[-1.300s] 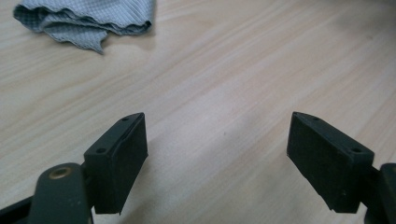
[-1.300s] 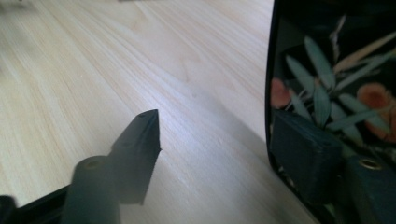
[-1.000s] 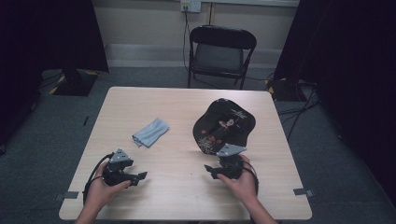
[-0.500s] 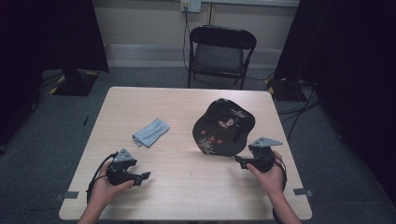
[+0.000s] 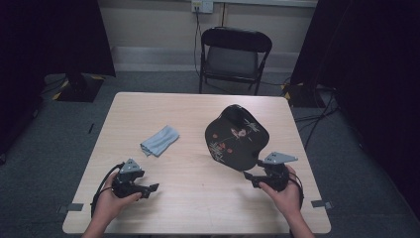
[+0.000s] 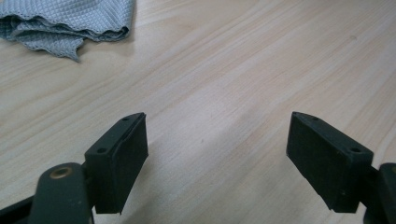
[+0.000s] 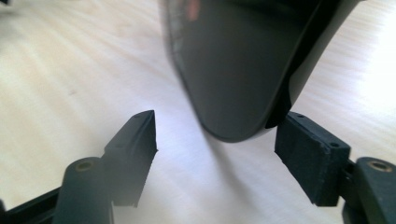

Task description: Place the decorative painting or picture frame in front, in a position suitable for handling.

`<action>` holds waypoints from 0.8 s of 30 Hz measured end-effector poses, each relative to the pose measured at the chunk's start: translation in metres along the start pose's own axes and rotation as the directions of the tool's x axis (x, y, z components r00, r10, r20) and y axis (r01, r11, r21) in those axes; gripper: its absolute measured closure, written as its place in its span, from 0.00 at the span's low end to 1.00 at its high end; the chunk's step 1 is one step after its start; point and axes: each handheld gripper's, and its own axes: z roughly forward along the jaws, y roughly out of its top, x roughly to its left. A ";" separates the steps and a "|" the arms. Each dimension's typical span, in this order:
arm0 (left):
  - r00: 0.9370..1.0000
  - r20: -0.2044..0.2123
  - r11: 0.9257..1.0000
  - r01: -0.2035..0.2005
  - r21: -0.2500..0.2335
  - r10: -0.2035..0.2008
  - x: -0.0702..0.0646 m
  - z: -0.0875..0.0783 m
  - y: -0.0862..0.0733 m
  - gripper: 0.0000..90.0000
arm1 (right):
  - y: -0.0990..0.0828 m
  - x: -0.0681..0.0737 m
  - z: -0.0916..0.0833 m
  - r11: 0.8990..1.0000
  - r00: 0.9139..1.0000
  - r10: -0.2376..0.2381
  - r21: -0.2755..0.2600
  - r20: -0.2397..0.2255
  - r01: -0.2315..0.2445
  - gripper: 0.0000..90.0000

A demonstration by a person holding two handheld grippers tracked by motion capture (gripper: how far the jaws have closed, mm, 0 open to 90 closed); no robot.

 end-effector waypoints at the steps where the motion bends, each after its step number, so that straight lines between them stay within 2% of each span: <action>1: 1.000 0.000 1.000 0.000 0.000 0.000 0.000 0.000 0.000 0.23 | 0.000 0.000 0.000 1.000 1.000 0.000 0.000 0.000 0.000 0.33; 2: 1.000 0.000 1.000 -0.008 0.000 0.008 -0.001 0.000 0.001 0.23 | -0.003 0.010 -0.003 1.000 1.000 -0.007 -0.003 -0.015 0.007 0.35; 3: 1.000 0.000 1.000 -0.008 0.000 0.008 -0.001 0.000 0.001 0.23 | -0.003 0.010 -0.003 1.000 1.000 -0.007 -0.003 -0.015 0.007 0.35; 4: 1.000 0.004 1.000 -0.011 -0.004 0.011 -0.002 -0.001 0.002 0.23 | -0.004 0.017 -0.006 1.000 0.999 -0.023 -0.008 -0.029 0.022 0.40; 7: 1.000 0.008 1.000 -0.009 -0.004 0.010 -0.003 0.000 0.002 0.23 | -0.003 0.019 -0.007 1.000 1.000 -0.008 -0.018 -0.023 0.008 0.42; 8: 1.000 0.009 1.000 -0.010 -0.002 0.010 -0.003 0.000 0.002 0.23 | 0.001 0.018 -0.006 0.999 0.999 0.023 -0.035 -0.023 -0.024 0.49; 11: 1.000 0.015 1.000 -0.006 -0.005 0.006 -0.003 0.000 0.003 0.23 | 0.006 0.016 -0.003 0.998 0.999 0.048 -0.039 -0.007 -0.048 0.55; 12: 1.000 0.016 1.000 0.001 -0.011 0.000 -0.001 -0.001 0.003 0.24 | 0.010 0.013 0.001 0.996 0.997 0.078 -0.043 -0.007 -0.078 0.64; 13: 1.000 0.016 1.000 0.001 -0.011 0.000 -0.001 -0.001 0.003 0.24 | 0.010 0.013 0.001 0.996 0.997 0.078 -0.043 -0.007 -0.078 0.64; 14: 1.000 0.013 1.000 0.004 -0.016 -0.004 0.000 -0.001 0.004 0.25 | 0.011 0.012 0.005 0.993 0.995 0.102 -0.052 -0.011 -0.102 0.71; 15: 1.000 0.015 1.000 0.007 -0.015 -0.007 0.001 -0.002 0.004 0.25 | 0.011 0.012 0.005 0.993 0.995 0.102 -0.052 -0.011 -0.102 0.71; 16: 1.000 0.013 1.000 0.019 -0.016 -0.019 0.003 -0.001 0.005 0.26 | 0.011 0.011 0.005 0.990 0.992 0.128 -0.065 -0.022 -0.129 0.83; 17: 1.000 0.013 1.000 0.019 -0.016 -0.019 0.003 -0.001 0.005 0.27 | 0.011 0.011 0.005 0.990 0.992 0.128 -0.065 -0.022 -0.129 0.83; 18: 1.000 0.007 0.999 0.031 -0.009 -0.031 0.005 0.000 0.007 0.28 | 0.010 0.009 0.004 0.988 0.990 0.137 -0.076 -0.011 -0.138 0.87; 23: 1.000 -0.009 1.000 0.023 0.005 -0.023 0.008 0.005 0.013 0.32 | 0.006 0.006 0.001 0.982 0.985 0.172 -0.075 -0.018 -0.173 0.87; 24: 0.999 -0.020 0.999 0.035 0.001 -0.034 0.011 0.008 0.018 0.35 | 0.004 0.005 -0.002 0.981 0.984 0.178 -0.075 0.000 -0.177 0.87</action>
